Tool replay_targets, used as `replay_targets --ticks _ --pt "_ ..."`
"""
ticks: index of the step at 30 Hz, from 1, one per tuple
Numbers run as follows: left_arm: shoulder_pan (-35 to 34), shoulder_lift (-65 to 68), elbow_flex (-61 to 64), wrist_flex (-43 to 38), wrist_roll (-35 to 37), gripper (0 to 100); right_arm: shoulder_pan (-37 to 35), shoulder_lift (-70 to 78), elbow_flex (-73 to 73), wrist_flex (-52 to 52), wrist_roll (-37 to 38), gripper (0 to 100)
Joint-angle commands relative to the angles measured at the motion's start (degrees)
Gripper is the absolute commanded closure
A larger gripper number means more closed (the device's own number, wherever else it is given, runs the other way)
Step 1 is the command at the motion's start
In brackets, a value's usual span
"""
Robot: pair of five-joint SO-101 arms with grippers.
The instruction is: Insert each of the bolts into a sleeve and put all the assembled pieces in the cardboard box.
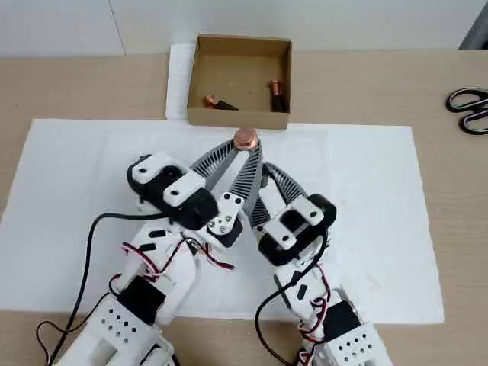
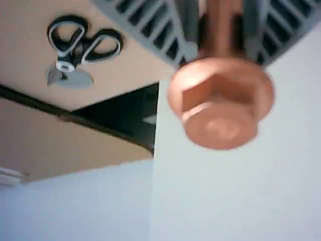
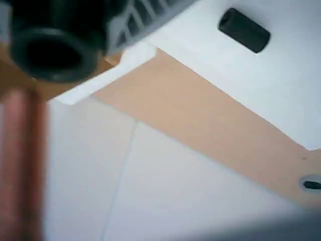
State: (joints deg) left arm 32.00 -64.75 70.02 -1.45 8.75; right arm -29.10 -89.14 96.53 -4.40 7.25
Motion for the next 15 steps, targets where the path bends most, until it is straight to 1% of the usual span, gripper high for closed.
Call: replay_targets --ticks 1,5,11,15 --pt "-0.18 0.97 -0.48 -1.58 -0.35 99 -0.92 -1.19 0.26 -1.63 0.53 99.5" --pt "-0.18 0.97 -0.48 -0.88 -0.35 99 -0.66 -1.19 0.26 -1.63 0.53 99.5" --pt "-0.62 0.79 -4.97 7.91 -0.35 99 -0.57 -1.19 0.35 -1.27 0.53 99.5" --pt "-0.26 0.79 -9.36 11.25 -0.18 99 -0.57 -1.19 0.35 -1.27 0.53 99.5"
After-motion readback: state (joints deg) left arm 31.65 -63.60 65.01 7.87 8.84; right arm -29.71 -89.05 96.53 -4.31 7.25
